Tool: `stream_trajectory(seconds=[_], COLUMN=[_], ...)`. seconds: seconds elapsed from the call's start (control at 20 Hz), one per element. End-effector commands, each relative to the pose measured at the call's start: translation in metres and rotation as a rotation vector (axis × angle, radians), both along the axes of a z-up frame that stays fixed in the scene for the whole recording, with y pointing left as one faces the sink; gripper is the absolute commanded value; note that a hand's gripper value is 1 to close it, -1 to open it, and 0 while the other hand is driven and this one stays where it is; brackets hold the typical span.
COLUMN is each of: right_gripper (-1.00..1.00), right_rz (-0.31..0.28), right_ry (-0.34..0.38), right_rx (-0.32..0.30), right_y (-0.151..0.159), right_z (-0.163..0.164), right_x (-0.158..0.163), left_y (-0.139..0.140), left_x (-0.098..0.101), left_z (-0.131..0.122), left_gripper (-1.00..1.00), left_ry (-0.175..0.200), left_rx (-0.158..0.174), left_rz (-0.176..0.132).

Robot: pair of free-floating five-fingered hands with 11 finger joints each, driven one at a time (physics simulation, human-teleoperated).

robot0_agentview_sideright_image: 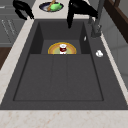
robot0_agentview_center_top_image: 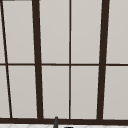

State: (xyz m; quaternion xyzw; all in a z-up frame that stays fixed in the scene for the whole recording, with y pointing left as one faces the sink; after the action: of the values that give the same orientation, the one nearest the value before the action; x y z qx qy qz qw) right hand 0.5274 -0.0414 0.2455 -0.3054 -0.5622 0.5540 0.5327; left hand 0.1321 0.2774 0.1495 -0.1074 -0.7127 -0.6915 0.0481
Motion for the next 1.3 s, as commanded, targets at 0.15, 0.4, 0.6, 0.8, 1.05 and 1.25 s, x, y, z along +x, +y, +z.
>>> stream_trajectory(seconds=[0.15,0.4,0.6,0.8,1.05,1.25], right_gripper=[-1.0,-1.0,-1.0,-1.0,-1.0,-1.0], right_rz=[0.008,0.022,0.031,0.051,0.023,0.017], right_ry=[0.133,0.18,0.234,0.292,0.285,0.326], right_rx=[-0.117,-0.092,-0.095,-0.121,-0.202,-0.231], right_y=[0.013,0.016,0.018,0.021,0.039,0.045], right_z=[-0.009,-0.014,-0.018,-0.025,-0.045,-0.061], right_x=[0.029,0.064,0.091,0.11,0.13,0.155], left_y=[0.0,0.0,0.0,0.0,0.0,0.0], left_x=[0.0,0.0,0.0,0.0,0.0,0.0], left_z=[0.0,0.0,0.0,0.0,0.0,0.0], left_gripper=[0.0,0.0,0.0,0.0,0.0,0.0], left_ry=[0.0,0.0,0.0,0.0,0.0,0.0], left_rx=[0.0,0.0,0.0,0.0,0.0,0.0], left_rz=[0.0,0.0,0.0,0.0,0.0,0.0])
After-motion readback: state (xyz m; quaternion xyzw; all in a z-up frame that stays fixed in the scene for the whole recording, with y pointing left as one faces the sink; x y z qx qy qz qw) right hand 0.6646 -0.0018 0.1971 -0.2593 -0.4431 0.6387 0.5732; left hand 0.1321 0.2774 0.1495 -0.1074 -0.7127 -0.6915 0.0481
